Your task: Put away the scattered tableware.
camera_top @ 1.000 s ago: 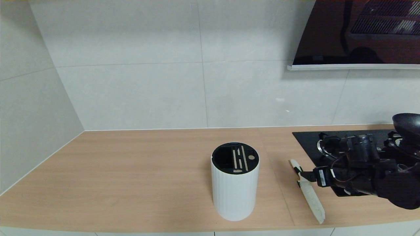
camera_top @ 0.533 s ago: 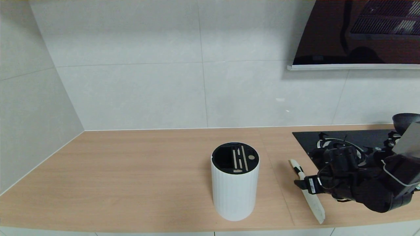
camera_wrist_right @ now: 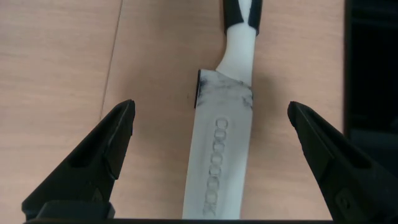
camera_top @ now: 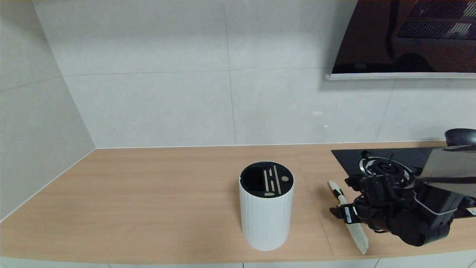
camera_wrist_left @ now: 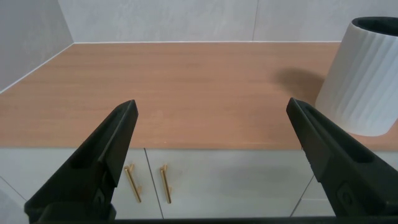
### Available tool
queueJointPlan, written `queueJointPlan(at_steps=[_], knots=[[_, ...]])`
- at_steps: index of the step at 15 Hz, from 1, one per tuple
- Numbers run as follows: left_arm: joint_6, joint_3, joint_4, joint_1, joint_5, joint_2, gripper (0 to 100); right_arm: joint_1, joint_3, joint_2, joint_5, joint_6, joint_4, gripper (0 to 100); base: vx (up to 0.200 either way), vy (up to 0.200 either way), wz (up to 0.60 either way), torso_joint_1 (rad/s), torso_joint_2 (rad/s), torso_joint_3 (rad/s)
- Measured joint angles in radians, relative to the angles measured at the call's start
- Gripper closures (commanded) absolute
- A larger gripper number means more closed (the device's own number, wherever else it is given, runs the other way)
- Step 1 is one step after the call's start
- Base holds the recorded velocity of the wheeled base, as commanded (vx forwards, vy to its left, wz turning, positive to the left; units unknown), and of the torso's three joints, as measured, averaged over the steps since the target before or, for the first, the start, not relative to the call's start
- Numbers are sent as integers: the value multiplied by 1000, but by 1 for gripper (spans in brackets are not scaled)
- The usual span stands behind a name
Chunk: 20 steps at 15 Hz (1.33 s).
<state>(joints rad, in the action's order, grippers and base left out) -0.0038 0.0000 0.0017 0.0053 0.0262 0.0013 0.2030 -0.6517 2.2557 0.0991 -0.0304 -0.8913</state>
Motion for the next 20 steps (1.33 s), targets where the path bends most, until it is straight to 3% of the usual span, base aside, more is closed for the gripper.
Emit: queueJointPlan(at_steps=[14,15,20], knots=[[0,0,0,0,0,0,0,-19,-87,114,54,-26,-26,0,0,0,0,0,0,0],[0,0,0,0,0,0,0,-19,-88,116,55,-30,-26,100,0,0,0,0,0,0],[1,0,0,0,0,0,0,-19,-89,120,56,-31,-26,100,0,0,0,0,0,0]])
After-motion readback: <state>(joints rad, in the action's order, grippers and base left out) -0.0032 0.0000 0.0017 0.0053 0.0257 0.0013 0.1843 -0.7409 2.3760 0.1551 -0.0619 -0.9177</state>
